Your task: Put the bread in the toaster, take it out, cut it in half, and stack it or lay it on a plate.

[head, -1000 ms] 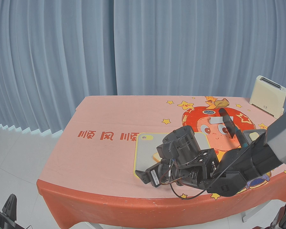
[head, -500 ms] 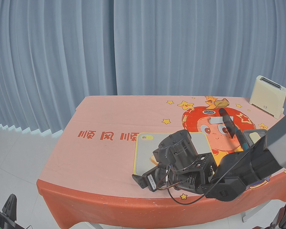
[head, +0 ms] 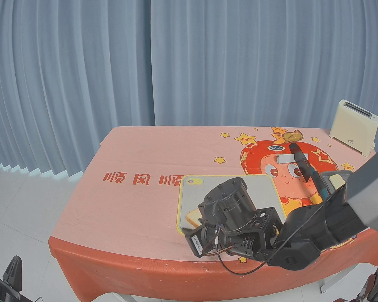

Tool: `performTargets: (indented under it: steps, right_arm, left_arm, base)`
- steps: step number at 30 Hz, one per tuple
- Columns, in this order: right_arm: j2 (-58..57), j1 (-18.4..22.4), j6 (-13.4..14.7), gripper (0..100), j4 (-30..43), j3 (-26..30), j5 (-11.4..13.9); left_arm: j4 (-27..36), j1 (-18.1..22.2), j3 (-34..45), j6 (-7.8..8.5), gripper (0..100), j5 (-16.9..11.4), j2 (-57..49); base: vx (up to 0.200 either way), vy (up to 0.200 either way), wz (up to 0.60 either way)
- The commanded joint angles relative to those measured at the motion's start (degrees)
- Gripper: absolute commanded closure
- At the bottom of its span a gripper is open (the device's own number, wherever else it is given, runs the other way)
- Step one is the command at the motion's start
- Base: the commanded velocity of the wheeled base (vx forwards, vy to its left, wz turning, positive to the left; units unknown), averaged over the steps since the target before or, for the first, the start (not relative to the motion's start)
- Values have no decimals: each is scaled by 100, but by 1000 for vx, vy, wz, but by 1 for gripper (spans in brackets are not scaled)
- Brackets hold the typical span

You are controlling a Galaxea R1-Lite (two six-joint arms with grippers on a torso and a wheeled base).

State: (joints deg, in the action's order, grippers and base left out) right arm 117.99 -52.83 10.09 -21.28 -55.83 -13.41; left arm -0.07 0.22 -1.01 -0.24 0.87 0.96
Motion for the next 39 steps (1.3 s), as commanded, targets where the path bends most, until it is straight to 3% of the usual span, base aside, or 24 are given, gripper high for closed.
performTargets:
  steps: [1, 29, 36, 39]
  right_arm:
    - [-4, 10, 1, 100, 28, 2, -21]
    - [-1077, 80, 160, 100, 19, 160, -13]
    - [-1437, 19, 713, 100, 19, 380, 49]
    - [-1613, 80, 1144, 100, 10, 521, 75]
  left_arm:
    - [-1, 4, 101, -2, 100, 1, 9]
    - [-1, 4, 101, -2, 100, 1, 9]
    - [-1, 4, 101, -2, 100, 1, 9]
    - [-1, 4, 101, -2, 100, 1, 9]
  base:
    - [0, 0, 0]
    - [0, 0, 0]
    - [0, 0, 0]
    - [0, 0, 0]
